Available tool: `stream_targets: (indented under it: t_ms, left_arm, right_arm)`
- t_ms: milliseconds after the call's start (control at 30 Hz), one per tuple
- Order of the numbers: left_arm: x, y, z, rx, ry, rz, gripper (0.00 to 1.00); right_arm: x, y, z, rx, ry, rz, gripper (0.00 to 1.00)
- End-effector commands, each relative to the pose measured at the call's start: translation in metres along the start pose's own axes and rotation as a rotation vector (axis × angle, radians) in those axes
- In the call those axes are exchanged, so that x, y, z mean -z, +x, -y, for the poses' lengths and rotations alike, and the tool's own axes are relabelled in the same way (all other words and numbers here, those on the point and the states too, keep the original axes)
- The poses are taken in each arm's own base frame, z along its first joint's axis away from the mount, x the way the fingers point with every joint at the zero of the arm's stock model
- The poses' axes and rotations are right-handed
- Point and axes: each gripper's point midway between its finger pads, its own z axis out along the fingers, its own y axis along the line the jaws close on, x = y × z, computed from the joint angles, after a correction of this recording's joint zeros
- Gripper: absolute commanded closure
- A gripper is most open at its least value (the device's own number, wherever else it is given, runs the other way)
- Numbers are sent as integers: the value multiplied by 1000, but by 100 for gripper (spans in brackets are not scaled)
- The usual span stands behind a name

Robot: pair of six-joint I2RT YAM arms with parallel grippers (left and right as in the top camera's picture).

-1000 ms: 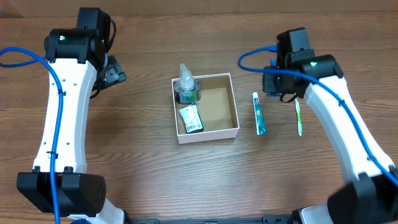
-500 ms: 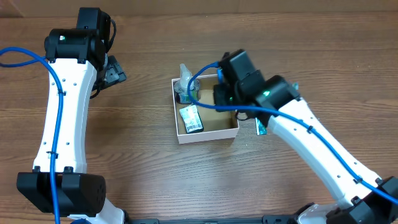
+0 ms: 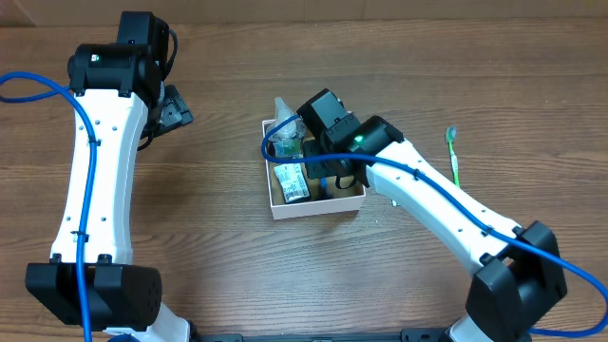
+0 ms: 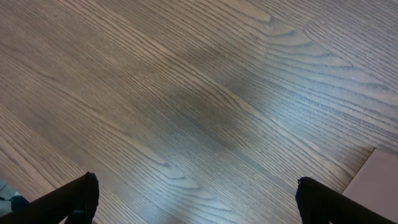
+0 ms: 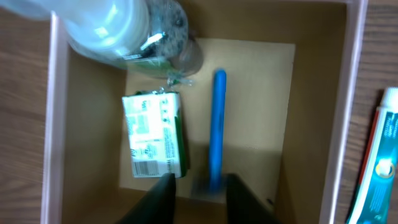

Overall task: Pack container
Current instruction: 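Carry the razor into the box and open right gripper, then move right gripper back over the green toothbrush and grasp it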

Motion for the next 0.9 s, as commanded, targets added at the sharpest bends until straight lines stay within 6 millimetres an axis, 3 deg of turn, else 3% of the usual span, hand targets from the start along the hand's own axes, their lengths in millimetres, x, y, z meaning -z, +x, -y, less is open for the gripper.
stream_targets:
  t_ms: [0,100,233,367,567,700,800,867]
  left_arm:
    - [4,-6,-3,-10,-6,22,0]
    - [4,-6,-3,-10,-6,22,0]
    - [4,-6,-3,-10,-6,22,0]
    - [4,-6,-3,-11,-7,22,0]
    - [4,-6,-3,-11,-7,22,0]
    - [4,-6,-3,-10,-6,22,0]
    - [4,-6,-3,-10,-6,22,0]
    - [4,-6,-3,-10,-6,22,0]
  right_arm:
    - [1,-2,0,-3,7,15,38]
    - [5,-1,1,1,8,13,33]
    - [29,-5,20,-27,45,43,32]
    - [65,-8,75,-108,164,82,27]
    - [98,0,194,-326,441,79,25]
    - [94,14,260,-505,501,58,16]
    - [79,25,285,-579,458,44,12]
    - [65,30,290,-588,378,35,12]
